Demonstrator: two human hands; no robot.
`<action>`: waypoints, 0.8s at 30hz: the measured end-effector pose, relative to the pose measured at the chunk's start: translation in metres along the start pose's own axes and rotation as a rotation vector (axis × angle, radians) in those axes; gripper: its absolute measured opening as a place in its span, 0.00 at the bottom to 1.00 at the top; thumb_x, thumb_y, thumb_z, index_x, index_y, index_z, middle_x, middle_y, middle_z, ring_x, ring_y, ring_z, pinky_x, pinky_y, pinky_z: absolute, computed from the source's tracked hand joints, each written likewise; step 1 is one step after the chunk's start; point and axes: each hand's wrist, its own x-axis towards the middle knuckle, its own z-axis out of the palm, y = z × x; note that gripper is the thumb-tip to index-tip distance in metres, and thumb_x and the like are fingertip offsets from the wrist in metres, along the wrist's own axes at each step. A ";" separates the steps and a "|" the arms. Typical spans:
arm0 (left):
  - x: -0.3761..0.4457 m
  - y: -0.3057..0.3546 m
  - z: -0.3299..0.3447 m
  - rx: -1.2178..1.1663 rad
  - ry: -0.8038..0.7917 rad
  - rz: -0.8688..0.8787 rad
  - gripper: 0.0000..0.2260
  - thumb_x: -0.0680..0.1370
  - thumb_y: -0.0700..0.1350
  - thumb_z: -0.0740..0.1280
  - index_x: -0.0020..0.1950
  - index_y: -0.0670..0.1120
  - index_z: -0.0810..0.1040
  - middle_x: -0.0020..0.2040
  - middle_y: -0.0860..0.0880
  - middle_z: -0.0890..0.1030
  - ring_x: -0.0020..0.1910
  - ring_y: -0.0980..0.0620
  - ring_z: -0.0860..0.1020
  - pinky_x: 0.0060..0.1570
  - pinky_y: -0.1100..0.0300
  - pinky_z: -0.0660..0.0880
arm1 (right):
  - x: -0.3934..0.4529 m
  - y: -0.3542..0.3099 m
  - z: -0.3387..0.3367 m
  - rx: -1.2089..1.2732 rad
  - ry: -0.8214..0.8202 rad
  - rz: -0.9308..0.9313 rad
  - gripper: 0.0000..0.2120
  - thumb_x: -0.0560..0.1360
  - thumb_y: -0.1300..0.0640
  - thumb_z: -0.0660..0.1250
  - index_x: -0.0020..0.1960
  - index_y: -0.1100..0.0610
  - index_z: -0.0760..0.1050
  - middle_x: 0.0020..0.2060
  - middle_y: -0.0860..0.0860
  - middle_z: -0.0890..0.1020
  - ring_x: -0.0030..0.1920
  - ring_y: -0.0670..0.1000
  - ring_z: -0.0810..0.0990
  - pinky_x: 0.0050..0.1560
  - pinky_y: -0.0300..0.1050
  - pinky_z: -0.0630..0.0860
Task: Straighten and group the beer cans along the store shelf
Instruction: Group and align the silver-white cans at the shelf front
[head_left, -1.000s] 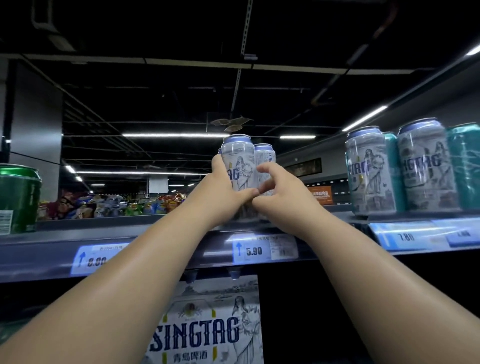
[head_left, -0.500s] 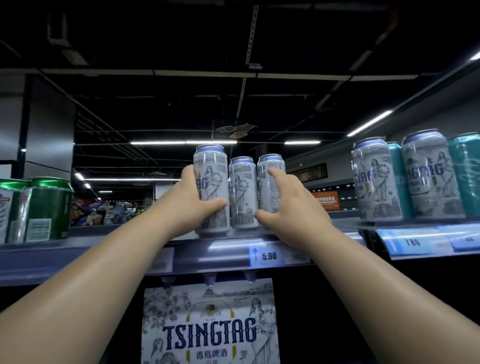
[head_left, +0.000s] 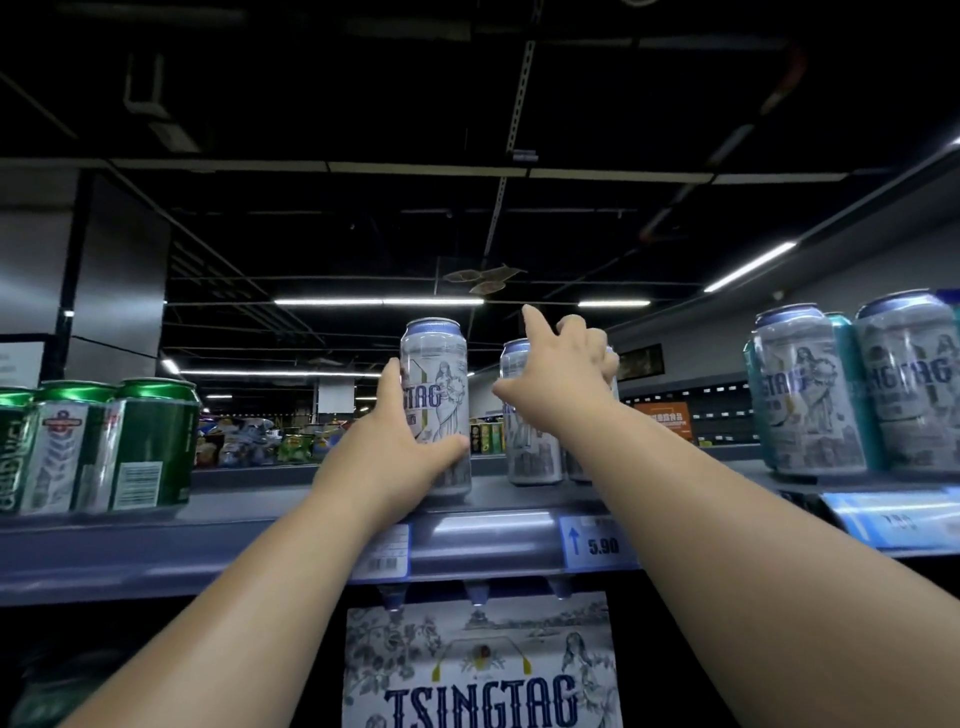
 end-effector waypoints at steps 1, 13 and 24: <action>0.000 -0.001 0.001 0.029 0.019 0.003 0.46 0.68 0.67 0.69 0.77 0.64 0.44 0.64 0.54 0.78 0.54 0.49 0.78 0.49 0.52 0.73 | 0.002 0.000 0.003 -0.061 0.013 0.008 0.36 0.71 0.41 0.69 0.74 0.45 0.59 0.64 0.56 0.64 0.63 0.59 0.61 0.52 0.52 0.54; 0.001 -0.005 0.006 0.095 0.075 0.025 0.45 0.69 0.69 0.67 0.77 0.63 0.43 0.66 0.53 0.77 0.57 0.49 0.77 0.47 0.54 0.71 | 0.005 0.009 0.015 -0.116 0.085 -0.005 0.37 0.71 0.28 0.66 0.74 0.43 0.61 0.70 0.56 0.59 0.68 0.60 0.55 0.61 0.56 0.55; -0.004 0.003 0.002 0.035 0.059 0.033 0.47 0.60 0.76 0.64 0.73 0.63 0.47 0.62 0.54 0.78 0.54 0.48 0.79 0.52 0.47 0.77 | -0.010 0.011 0.009 0.351 0.163 -0.127 0.26 0.73 0.43 0.75 0.63 0.48 0.66 0.61 0.51 0.69 0.55 0.51 0.72 0.53 0.46 0.68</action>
